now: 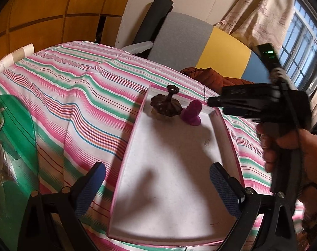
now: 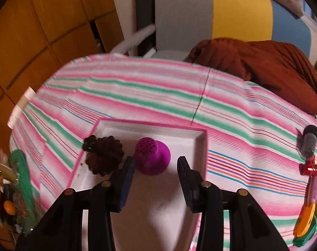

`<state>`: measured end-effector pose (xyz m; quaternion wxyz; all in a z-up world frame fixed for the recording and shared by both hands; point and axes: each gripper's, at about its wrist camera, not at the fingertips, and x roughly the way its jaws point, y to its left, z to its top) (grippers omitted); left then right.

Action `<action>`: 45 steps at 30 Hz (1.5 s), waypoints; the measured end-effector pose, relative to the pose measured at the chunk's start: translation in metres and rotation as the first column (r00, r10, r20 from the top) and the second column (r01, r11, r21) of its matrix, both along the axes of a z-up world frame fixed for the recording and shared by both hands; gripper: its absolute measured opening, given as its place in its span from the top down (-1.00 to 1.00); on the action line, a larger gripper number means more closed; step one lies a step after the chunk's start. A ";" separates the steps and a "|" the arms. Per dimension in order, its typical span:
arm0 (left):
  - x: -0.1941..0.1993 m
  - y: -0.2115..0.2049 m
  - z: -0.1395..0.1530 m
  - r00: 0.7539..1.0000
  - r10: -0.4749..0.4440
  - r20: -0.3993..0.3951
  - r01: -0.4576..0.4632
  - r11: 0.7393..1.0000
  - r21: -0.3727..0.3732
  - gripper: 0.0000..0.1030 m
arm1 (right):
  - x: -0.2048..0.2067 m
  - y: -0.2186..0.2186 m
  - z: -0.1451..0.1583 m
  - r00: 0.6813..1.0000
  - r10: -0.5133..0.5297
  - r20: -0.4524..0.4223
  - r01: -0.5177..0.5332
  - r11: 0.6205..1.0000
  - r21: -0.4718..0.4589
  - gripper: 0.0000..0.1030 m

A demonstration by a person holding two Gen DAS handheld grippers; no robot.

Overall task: Organize rigid objects
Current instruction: 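Lower the magenta suction cup into the tray beside the knob and open the right gripper, then move the right gripper to the white plug-in device and grasp it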

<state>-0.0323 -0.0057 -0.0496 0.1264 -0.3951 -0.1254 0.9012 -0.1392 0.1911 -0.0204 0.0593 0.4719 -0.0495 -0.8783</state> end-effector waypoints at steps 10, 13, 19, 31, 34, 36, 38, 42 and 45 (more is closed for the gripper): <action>0.015 0.023 0.007 0.997 -0.077 -0.026 0.077 0.997 -0.022 -0.94 | 0.066 0.047 0.018 0.990 -0.105 -0.092 0.105 0.994 0.000 0.16; 0.022 0.032 0.009 0.993 -0.109 -0.038 0.108 0.994 -0.026 -0.94 | 0.089 0.059 0.017 0.984 -0.108 -0.145 0.116 0.992 0.048 0.15; 0.036 0.052 0.011 0.980 -0.186 -0.074 0.184 0.982 -0.032 -0.95 | 0.128 0.089 0.000 0.979 -0.157 -0.129 0.164 0.985 0.045 0.15; 0.074 0.089 0.024 0.942 -0.308 -0.132 0.301 0.951 -0.070 -0.95 | 0.183 0.157 -0.038 0.953 -0.298 -0.056 0.300 0.954 0.012 0.15; 0.080 0.097 0.025 0.933 -0.334 -0.133 0.325 0.942 -0.079 -0.95 | 0.193 0.174 -0.040 0.942 -0.333 -0.048 0.334 0.943 0.005 0.15; 0.083 0.104 0.026 0.926 -0.353 -0.138 0.342 0.935 -0.093 -0.96 | 0.198 0.192 -0.038 0.928 -0.370 -0.047 0.370 0.929 -0.004 0.15; 0.086 0.110 0.026 0.920 -0.369 -0.133 0.357 0.928 -0.107 -0.96 | 0.199 0.207 -0.034 0.912 -0.406 -0.058 0.406 0.914 -0.006 0.15; 0.090 0.121 0.024 0.910 -0.396 -0.122 0.382 0.916 -0.124 -0.96 | 0.198 0.251 -0.018 0.868 -0.490 -0.079 0.490 0.871 -0.024 0.14; 0.092 0.130 0.024 0.903 -0.414 -0.118 0.398 0.907 -0.137 -0.96 | 0.196 0.279 -0.011 0.837 -0.541 -0.086 0.540 0.841 -0.040 0.13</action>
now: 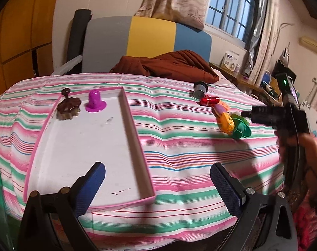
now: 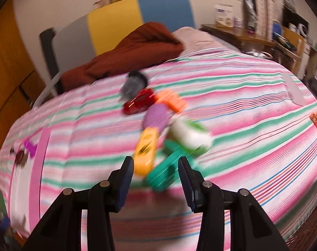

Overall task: Organize rigid objects
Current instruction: 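Move the right gripper to the white plug-in device and grasp it, then grasp the yellow toy clipper with the left gripper while the right gripper holds the white device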

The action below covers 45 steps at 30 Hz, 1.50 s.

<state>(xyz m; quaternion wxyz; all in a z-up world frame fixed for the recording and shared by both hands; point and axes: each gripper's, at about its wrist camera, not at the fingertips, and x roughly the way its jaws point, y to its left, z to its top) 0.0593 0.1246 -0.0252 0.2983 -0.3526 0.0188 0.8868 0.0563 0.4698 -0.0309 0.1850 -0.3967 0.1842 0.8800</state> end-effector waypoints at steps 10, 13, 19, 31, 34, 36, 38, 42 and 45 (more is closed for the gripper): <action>0.004 0.017 -0.001 0.999 -0.041 0.005 0.042 0.999 -0.035 -0.96 | -0.014 0.069 -0.005 0.996 -0.084 0.040 0.087 0.994 -0.073 0.06; 0.004 0.020 -0.003 0.999 -0.048 0.021 0.049 0.998 -0.038 -0.97 | -0.031 0.083 -0.016 0.996 -0.019 0.081 0.030 0.990 -0.140 -0.19; 0.005 0.029 -0.005 0.998 -0.062 0.024 0.064 0.996 -0.064 -0.99 | -0.055 0.094 -0.041 0.987 0.083 0.136 -0.049 0.970 -0.240 -0.32; -0.002 0.063 -0.013 0.992 -0.109 0.063 0.114 0.989 -0.089 -0.99 | -0.052 0.103 -0.051 0.988 0.064 0.143 -0.022 0.960 -0.278 -0.09; -0.004 0.077 -0.013 0.989 -0.131 0.071 0.137 0.986 -0.091 -0.99 | -0.051 0.097 -0.045 0.978 0.019 0.207 0.004 0.994 -0.106 -0.09; -0.010 0.090 -0.013 0.986 -0.138 0.096 0.146 0.986 -0.077 -0.99 | -0.049 0.099 -0.047 0.971 -0.005 0.239 0.024 0.997 -0.075 -0.03; -0.018 0.105 -0.013 0.983 -0.138 0.119 0.146 0.987 -0.061 -0.99 | -0.046 0.103 -0.049 0.967 -0.016 0.255 0.037 0.996 -0.078 -0.02; -0.039 0.143 -0.014 0.979 -0.123 0.160 0.133 0.990 -0.056 -0.99 | -0.041 0.108 -0.053 0.960 -0.030 0.277 0.058 0.994 -0.094 -0.02; -0.052 0.174 -0.017 0.976 -0.119 0.181 0.134 0.989 -0.069 -0.99 | -0.039 0.111 -0.054 0.961 -0.038 0.275 0.070 0.992 -0.106 -0.02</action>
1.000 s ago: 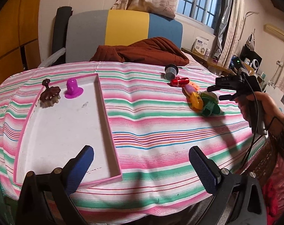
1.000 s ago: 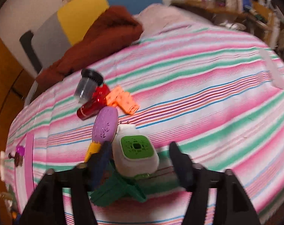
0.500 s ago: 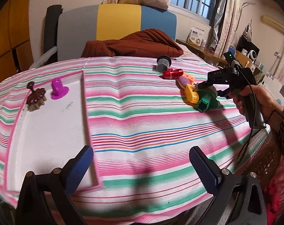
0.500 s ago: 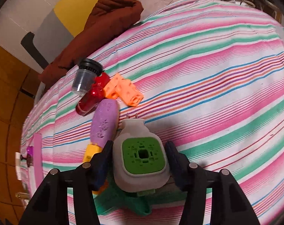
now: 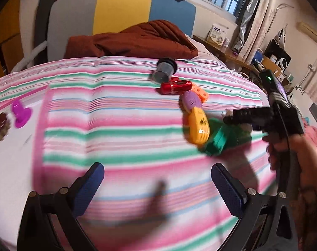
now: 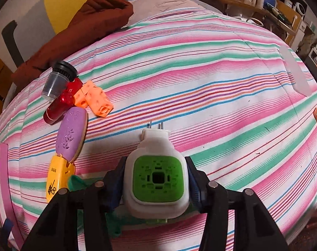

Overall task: Organize rigid objects
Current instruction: 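Grasp the yellow toy clipper with the left gripper while the right gripper holds the white device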

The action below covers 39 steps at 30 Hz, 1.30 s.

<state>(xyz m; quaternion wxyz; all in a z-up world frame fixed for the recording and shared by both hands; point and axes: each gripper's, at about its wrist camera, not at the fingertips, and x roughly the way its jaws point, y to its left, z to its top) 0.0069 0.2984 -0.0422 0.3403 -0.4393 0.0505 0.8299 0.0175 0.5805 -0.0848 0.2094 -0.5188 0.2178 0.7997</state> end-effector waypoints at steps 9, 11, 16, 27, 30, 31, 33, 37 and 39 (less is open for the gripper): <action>-0.022 0.068 -0.008 0.997 -0.058 -0.045 0.053 0.995 -0.089 -0.99 | 0.001 0.006 0.002 1.000 -0.002 -0.003 0.002 1.000 -0.015 -0.02; -0.030 0.074 -0.010 0.999 -0.045 -0.014 0.044 0.997 -0.066 -0.98 | 0.001 0.005 0.002 1.000 0.000 -0.001 0.000 1.000 -0.012 -0.02; -0.034 0.094 -0.015 0.997 -0.081 0.018 0.082 0.996 -0.038 -0.82 | -0.005 0.003 0.000 1.000 0.005 0.004 -0.005 1.000 -0.004 -0.02; -0.027 0.096 -0.041 0.969 -0.228 -0.094 0.218 0.970 -0.103 0.44 | -0.005 0.001 -0.002 1.000 0.004 0.004 -0.004 1.000 -0.006 -0.02; -0.029 0.085 -0.042 0.974 -0.209 -0.085 0.203 0.977 -0.072 0.48 | -0.002 0.001 0.000 1.000 0.002 0.003 -0.002 1.000 -0.009 -0.02; -0.027 0.082 -0.043 0.974 -0.210 -0.091 0.204 0.976 -0.071 0.48 | -0.001 0.001 0.000 1.000 0.002 0.002 -0.002 1.000 -0.010 -0.02; -0.022 0.078 -0.043 0.969 -0.221 -0.108 0.213 0.974 -0.081 0.48 | 0.000 0.002 0.000 1.000 -0.002 -0.001 0.001 1.000 -0.016 -0.02; -0.011 0.075 -0.043 0.962 -0.235 -0.138 0.220 0.969 -0.114 0.47 | 0.001 0.002 0.001 1.000 0.002 0.002 -0.002 1.000 -0.012 -0.02; -0.007 0.078 -0.041 0.959 -0.241 -0.151 0.221 0.966 -0.135 0.20 | 0.001 0.001 0.001 1.000 0.007 0.006 -0.007 1.000 -0.007 -0.02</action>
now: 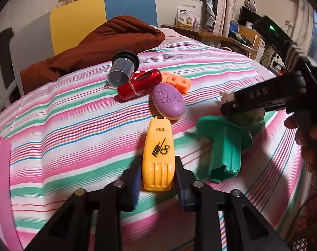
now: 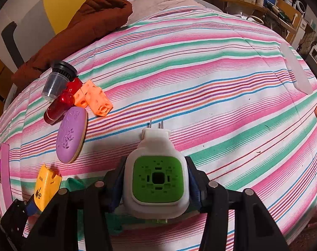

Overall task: Organize rigid objects
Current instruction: 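Grasp the yellow toy clipper with the left gripper while the right gripper holds the white device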

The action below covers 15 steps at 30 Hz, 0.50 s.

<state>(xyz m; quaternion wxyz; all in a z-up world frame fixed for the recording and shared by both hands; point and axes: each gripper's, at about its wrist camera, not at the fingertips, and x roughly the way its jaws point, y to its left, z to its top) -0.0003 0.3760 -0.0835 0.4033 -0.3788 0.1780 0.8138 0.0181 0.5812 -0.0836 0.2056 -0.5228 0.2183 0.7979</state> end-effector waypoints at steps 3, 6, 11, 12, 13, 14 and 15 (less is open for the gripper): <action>0.003 0.002 0.004 0.999 -0.001 -0.032 0.001 1.000 -0.004 -0.08 | 0.001 0.000 0.000 1.000 -0.001 -0.001 0.001 1.000 -0.001 -0.02; 0.003 0.008 0.011 0.999 -0.022 -0.031 0.022 0.999 0.025 -0.02 | 0.001 0.001 0.001 1.000 -0.005 -0.003 0.005 1.000 -0.005 -0.02; -0.002 0.021 0.006 0.998 -0.030 -0.059 0.029 0.999 -0.019 0.36 | 0.001 0.001 0.001 1.000 -0.003 -0.002 0.003 1.000 -0.003 -0.02; -0.004 0.020 0.003 0.999 -0.026 -0.048 0.025 0.999 -0.021 0.42 | 0.002 0.002 0.002 1.000 -0.004 -0.004 0.004 1.000 -0.005 -0.02; -0.007 0.018 -0.002 1.000 -0.017 -0.024 0.017 1.000 -0.024 0.47 | 0.004 0.002 0.002 1.000 -0.004 -0.005 0.004 1.000 -0.006 -0.02; -0.008 0.014 -0.003 1.000 -0.014 -0.012 0.014 1.000 -0.010 0.47 | 0.002 0.001 0.001 1.000 -0.004 -0.005 0.004 1.000 -0.006 -0.02; -0.009 0.011 -0.002 1.000 -0.010 -0.005 0.010 1.000 0.003 0.47 | 0.002 0.001 0.001 1.000 0.000 -0.002 0.000 1.000 -0.002 -0.02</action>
